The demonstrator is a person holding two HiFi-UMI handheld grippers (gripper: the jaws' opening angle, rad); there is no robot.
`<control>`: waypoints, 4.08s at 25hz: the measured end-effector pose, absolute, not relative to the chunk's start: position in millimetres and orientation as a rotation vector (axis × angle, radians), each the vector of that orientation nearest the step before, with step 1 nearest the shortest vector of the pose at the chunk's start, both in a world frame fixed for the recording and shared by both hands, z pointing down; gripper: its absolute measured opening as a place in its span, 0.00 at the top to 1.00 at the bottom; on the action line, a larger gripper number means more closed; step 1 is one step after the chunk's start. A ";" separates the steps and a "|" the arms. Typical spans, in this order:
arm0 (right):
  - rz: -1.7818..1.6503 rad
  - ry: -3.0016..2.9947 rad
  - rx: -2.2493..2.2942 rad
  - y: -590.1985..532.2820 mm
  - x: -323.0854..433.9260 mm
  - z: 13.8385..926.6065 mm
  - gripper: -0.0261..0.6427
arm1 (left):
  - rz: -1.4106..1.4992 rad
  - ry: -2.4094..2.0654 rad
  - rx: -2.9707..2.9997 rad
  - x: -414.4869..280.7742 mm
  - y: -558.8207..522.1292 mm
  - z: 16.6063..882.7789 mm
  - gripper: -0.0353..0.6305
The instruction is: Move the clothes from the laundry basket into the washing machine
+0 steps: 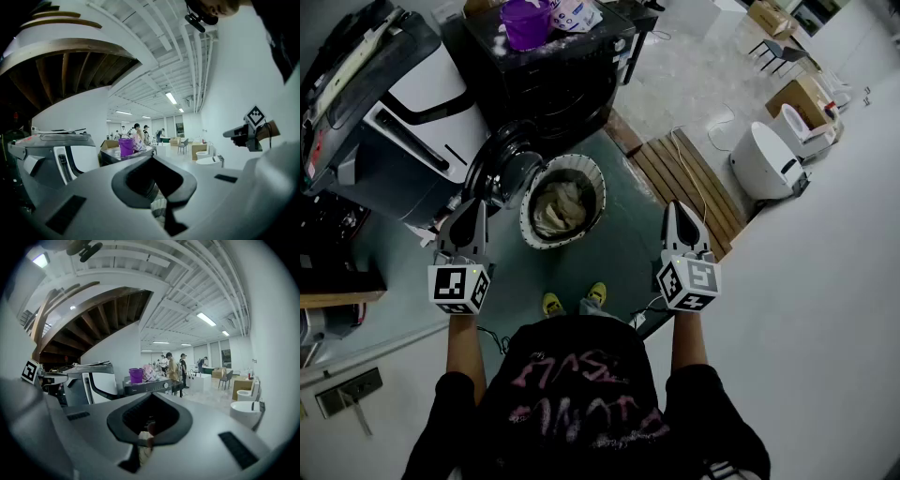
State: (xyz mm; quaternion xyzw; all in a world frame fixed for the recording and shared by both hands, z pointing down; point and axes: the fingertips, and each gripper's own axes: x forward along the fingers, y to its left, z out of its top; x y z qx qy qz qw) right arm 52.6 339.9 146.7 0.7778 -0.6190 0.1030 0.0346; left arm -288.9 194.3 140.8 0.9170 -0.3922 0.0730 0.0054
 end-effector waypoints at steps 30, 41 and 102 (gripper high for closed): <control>0.277 -2.012 2.385 334.9 39.3 135.0 0.57 | 0.191 -1.222 2.849 -300.8 192.4 139.4 0.61; 0.266 -2.025 2.354 339.9 34.0 135.6 0.36 | 0.165 -1.260 2.847 -307.4 194.4 134.8 0.39; 0.527 -2.344 2.095 65.9 261.6 190.7 0.33 | 0.425 -1.473 2.596 -129.5 29.4 187.9 0.32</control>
